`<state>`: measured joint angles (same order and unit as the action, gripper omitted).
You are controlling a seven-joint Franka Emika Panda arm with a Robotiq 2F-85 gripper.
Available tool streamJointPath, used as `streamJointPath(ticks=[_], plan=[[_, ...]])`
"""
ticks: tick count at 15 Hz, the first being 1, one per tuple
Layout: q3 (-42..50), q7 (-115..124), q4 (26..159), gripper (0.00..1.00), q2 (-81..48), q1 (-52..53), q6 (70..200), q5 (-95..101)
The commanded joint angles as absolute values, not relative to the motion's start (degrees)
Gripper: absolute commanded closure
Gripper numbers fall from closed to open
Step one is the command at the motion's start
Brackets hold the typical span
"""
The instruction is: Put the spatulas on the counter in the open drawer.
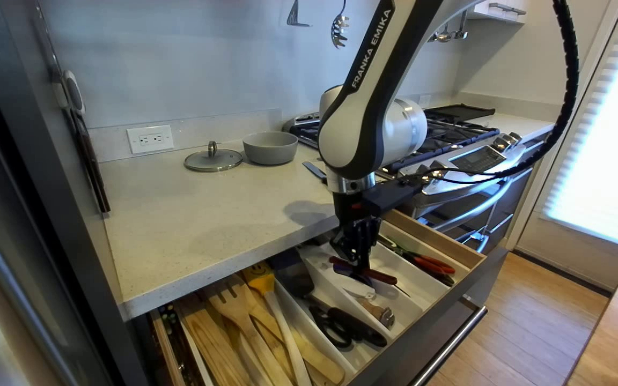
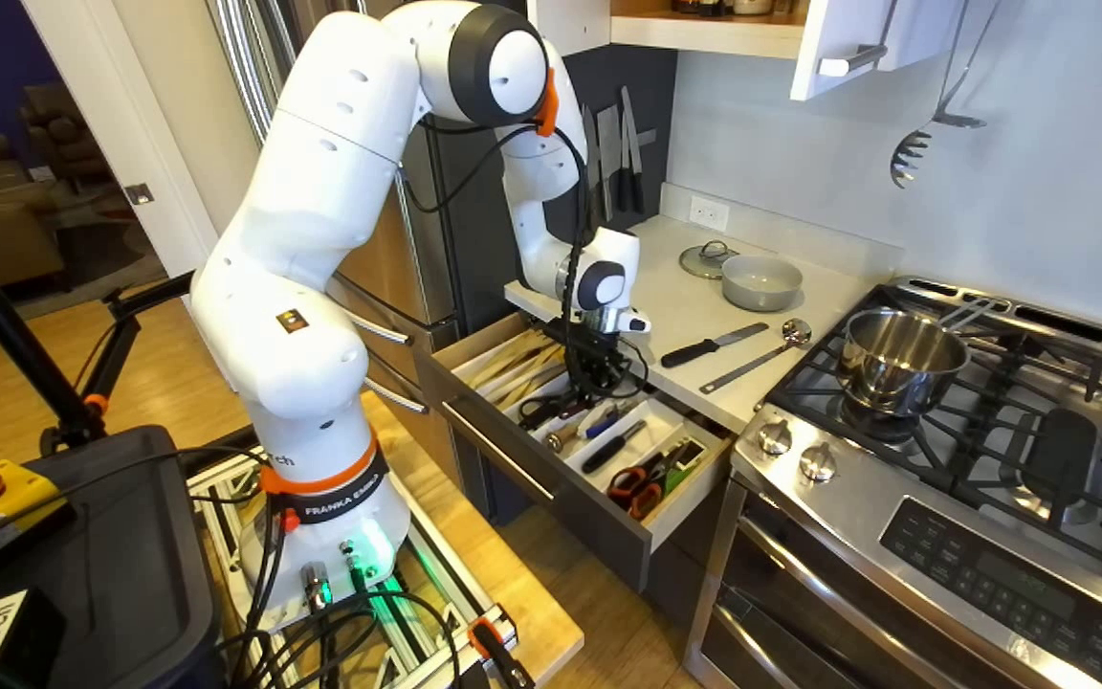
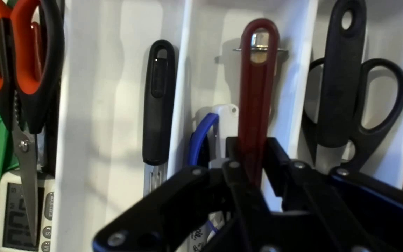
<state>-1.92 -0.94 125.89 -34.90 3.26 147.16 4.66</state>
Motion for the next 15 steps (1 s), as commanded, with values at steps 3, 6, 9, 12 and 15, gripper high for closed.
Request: streamJointPath(ticks=[3,6,9,12,15], plan=[[-2.2,-2.0,125.9,0.53,-34.8,2.6,145.1,3.8],[-1.5,-1.5,126.9,0.36,-33.0,2.6,145.3,4.1],[-0.7,-0.7,128.9,0.12,-29.0,2.5,146.2,4.3],[0.2,0.3,130.2,0.00,-23.9,2.0,147.7,4.0],[1.6,3.7,129.4,0.00,-20.4,1.7,148.3,3.4]])
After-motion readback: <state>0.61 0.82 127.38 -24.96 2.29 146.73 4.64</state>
